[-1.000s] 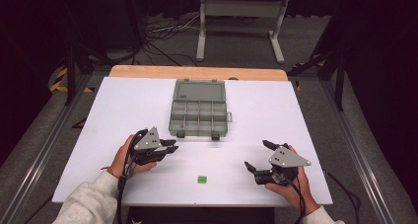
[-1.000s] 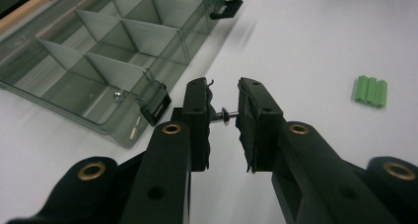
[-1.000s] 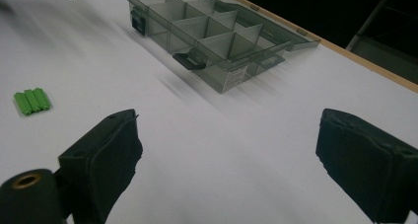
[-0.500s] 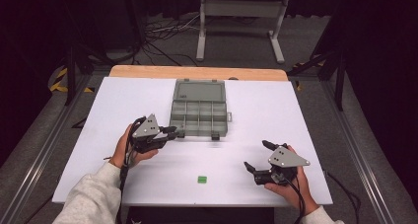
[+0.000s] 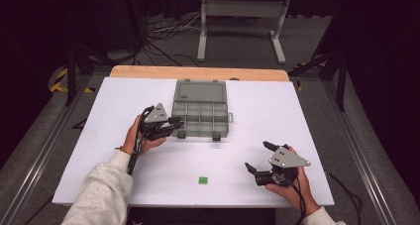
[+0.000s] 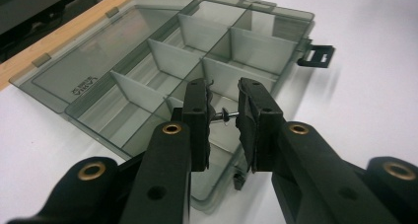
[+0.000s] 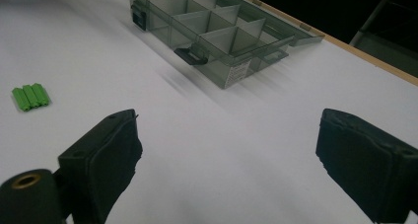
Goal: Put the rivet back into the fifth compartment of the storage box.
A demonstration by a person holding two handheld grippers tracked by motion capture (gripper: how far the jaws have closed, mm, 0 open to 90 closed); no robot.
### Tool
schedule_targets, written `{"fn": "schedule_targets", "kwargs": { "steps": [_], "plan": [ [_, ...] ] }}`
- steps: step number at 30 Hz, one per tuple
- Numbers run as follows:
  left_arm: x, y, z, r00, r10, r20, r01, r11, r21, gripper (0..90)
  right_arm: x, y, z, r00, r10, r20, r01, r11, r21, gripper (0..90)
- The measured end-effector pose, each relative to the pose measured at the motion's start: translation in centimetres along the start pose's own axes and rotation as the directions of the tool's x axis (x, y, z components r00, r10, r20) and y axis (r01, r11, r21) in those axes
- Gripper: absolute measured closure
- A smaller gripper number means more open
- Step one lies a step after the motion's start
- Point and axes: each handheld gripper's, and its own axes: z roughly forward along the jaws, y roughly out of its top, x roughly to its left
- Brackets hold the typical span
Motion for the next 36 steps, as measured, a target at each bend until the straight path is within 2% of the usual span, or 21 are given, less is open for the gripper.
{"fn": "schedule_targets", "kwargs": {
  "steps": [4,13,17,24,36],
  "plan": [
    [0.4,-0.1,0.4,0.9997,-0.023,0.0,0.023,0.9997,-0.001,75.4,0.0,0.0,0.0,1.0,0.003,-0.002,-0.003,1.0,0.002,9.7],
    [0.8,-0.3,1.2,0.9997,-0.022,-0.011,0.023,0.9991,0.035,75.4,0.1,0.0,0.0,1.0,0.004,-0.003,-0.004,1.0,0.002,9.7],
    [0.9,-0.5,1.3,0.9992,-0.039,-0.012,0.039,0.9985,0.038,75.4,0.1,0.0,0.0,1.0,0.001,-0.003,-0.001,1.0,0.004,9.7],
    [1.0,-0.7,1.5,0.9992,-0.036,-0.015,0.037,0.9979,0.054,75.2,0.1,0.0,0.0,1.0,0.001,-0.005,-0.001,1.0,0.005,9.6],
    [1.0,-0.7,0.9,0.9992,-0.03,-0.028,0.031,0.9992,0.025,70.9,0.0,0.0,0.1,1.0,0.005,-0.006,-0.005,1.0,0.004,9.6]
  ]
}}
